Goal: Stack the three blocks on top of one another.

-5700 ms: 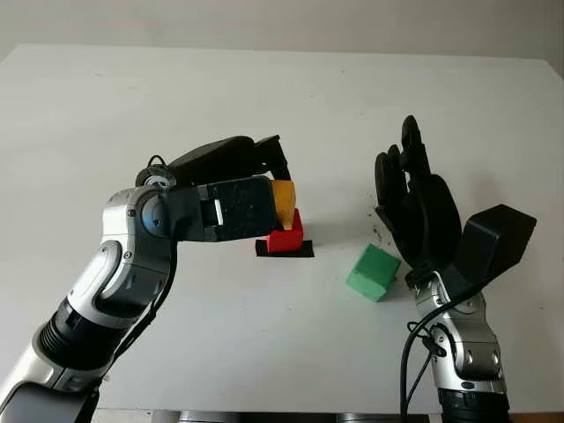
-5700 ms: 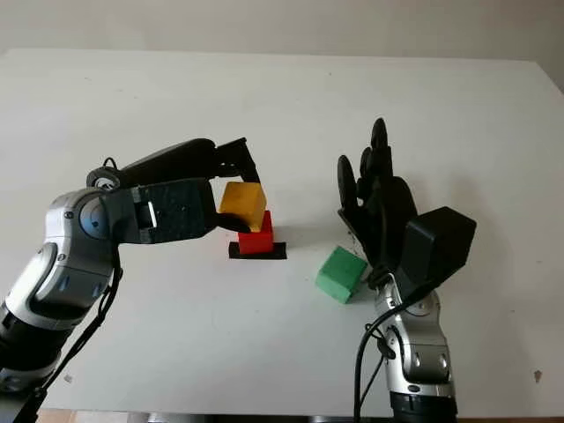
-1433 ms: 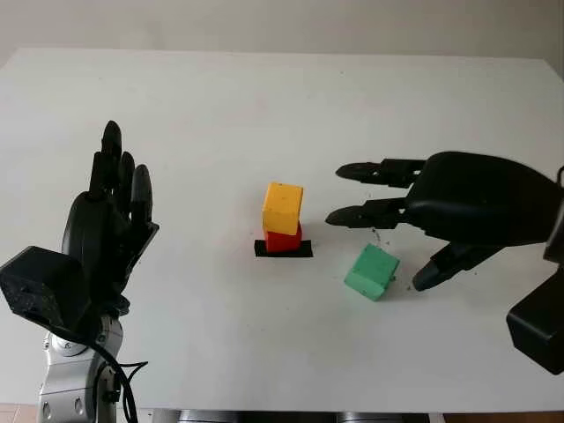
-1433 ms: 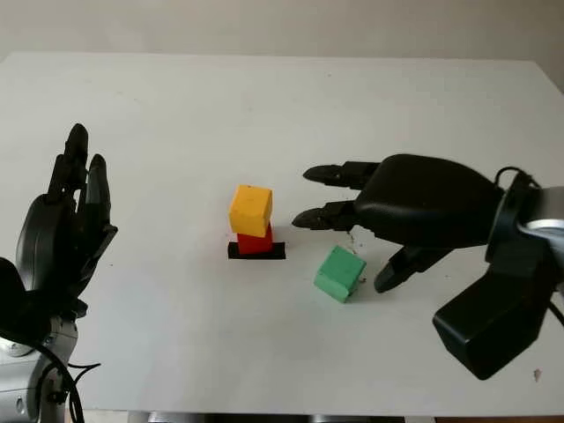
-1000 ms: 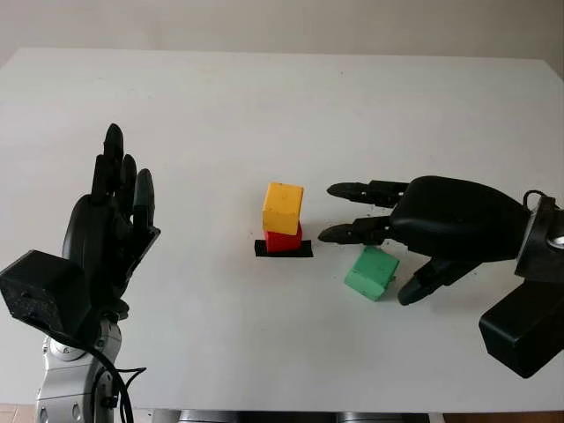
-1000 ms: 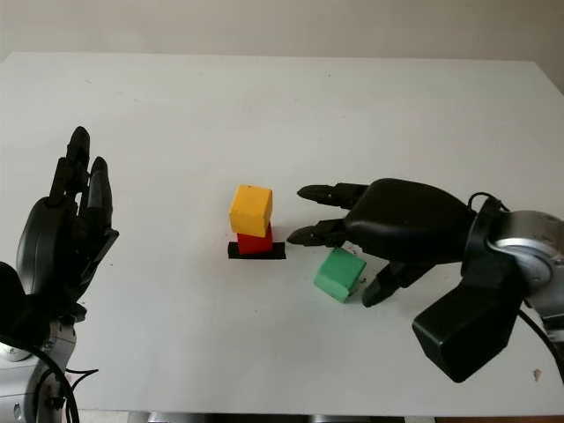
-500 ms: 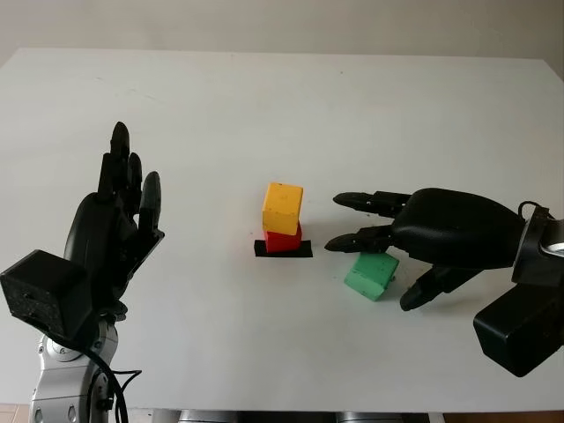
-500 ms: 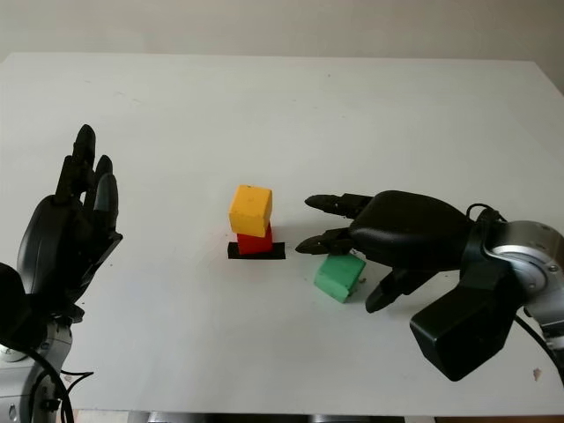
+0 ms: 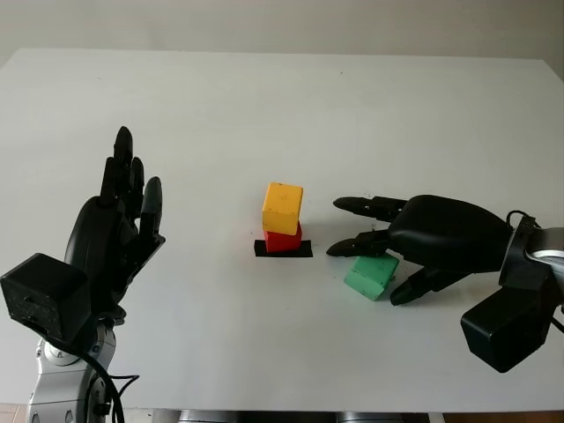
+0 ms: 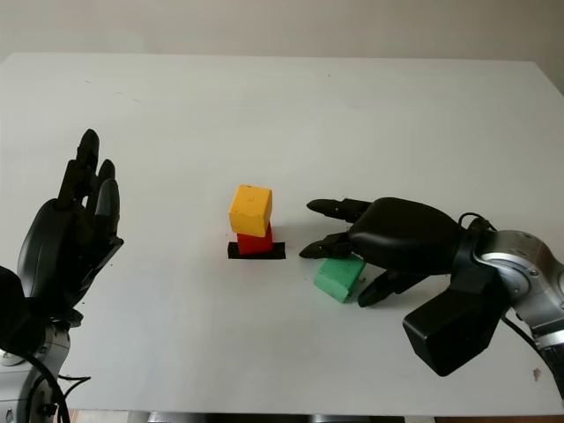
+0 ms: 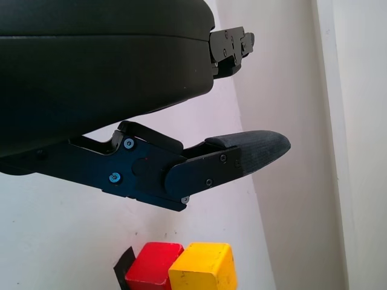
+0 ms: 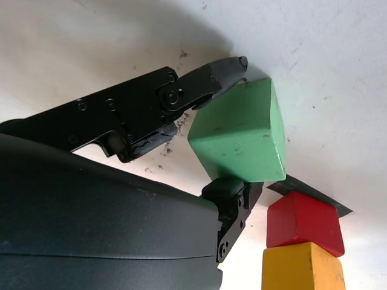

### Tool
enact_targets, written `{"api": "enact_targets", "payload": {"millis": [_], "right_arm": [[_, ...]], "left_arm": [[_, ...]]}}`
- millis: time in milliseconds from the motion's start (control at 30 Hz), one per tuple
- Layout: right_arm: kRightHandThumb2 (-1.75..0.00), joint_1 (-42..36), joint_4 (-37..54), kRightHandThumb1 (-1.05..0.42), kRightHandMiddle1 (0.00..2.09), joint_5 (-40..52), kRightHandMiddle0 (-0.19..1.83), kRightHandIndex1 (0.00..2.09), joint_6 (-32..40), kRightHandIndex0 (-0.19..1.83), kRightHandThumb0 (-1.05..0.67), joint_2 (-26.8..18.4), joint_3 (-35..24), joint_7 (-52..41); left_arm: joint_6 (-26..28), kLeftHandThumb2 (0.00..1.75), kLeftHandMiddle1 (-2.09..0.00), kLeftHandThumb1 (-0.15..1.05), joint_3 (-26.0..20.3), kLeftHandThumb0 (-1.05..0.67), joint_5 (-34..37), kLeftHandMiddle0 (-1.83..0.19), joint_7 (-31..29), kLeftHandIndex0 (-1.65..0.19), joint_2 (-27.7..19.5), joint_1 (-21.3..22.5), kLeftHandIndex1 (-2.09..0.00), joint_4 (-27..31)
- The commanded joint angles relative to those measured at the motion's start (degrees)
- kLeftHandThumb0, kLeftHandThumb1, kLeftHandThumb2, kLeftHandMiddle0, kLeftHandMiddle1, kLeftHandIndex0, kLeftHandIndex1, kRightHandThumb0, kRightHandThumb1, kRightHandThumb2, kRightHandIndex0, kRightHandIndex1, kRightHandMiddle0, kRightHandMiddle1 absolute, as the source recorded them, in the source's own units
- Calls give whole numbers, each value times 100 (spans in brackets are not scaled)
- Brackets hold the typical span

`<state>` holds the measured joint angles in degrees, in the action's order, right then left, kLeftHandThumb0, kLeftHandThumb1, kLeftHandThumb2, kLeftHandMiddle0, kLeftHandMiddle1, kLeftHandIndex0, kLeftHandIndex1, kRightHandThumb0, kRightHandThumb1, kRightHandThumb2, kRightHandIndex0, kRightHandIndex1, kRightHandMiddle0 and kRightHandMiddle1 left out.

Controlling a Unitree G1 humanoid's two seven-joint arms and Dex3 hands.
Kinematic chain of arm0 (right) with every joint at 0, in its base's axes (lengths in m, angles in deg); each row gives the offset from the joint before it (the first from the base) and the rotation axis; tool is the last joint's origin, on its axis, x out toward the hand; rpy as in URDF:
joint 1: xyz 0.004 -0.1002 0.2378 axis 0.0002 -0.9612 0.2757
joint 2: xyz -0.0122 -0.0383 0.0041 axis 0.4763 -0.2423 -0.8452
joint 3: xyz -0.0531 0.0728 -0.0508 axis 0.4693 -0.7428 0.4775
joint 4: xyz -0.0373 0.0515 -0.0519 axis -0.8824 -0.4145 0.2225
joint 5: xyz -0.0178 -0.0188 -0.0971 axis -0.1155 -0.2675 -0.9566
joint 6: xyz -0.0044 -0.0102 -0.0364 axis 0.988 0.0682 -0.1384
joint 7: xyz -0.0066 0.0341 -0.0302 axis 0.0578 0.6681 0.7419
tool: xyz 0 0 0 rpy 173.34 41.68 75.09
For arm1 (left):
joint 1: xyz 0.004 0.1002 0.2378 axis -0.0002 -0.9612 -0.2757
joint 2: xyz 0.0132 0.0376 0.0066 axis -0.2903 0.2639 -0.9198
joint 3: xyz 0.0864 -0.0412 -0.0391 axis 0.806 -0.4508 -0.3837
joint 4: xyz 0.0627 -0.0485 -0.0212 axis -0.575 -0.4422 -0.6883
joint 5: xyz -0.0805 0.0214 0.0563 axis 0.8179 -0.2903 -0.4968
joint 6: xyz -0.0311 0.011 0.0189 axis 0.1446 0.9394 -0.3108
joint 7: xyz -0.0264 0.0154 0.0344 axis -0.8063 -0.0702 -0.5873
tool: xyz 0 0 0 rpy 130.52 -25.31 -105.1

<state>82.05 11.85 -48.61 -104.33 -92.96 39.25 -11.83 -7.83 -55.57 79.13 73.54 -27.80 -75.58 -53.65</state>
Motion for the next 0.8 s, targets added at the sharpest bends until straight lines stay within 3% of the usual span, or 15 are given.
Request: {"api": "enact_targets", "payload": {"millis": [0,100,200,300,767], "right_arm": [[-6,22,-24,-91,19,85,62,8,-57,9,-48,45,22,50],[-6,19,22,-93,31,248,70,8,-13,13,-46,90,3,15],[-5,-2,39,-94,96,468,54,7,-43,20,-44,147,-63,70],[-5,3,-2,-95,119,519,50,7,-150,24,-45,161,-105,190],[-5,-69,150,-92,126,1151,48,7,396,27,-41,152,-190,-163]], "left_arm": [[3,67,-5,105,-7,-64,-15,17,-1,18,-67,-47,-5,65],[36,67,-5,105,-19,-64,-30,17,19,17,-83,-22,-5,37],[54,67,-6,105,-35,-63,-31,17,12,17,-102,-8,-6,25],[87,66,-6,105,-35,-64,-48,16,15,17,-118,4,-6,25],[134,65,-5,105,10,-66,-86,18,17,17,-144,37,-5,-64]]}}
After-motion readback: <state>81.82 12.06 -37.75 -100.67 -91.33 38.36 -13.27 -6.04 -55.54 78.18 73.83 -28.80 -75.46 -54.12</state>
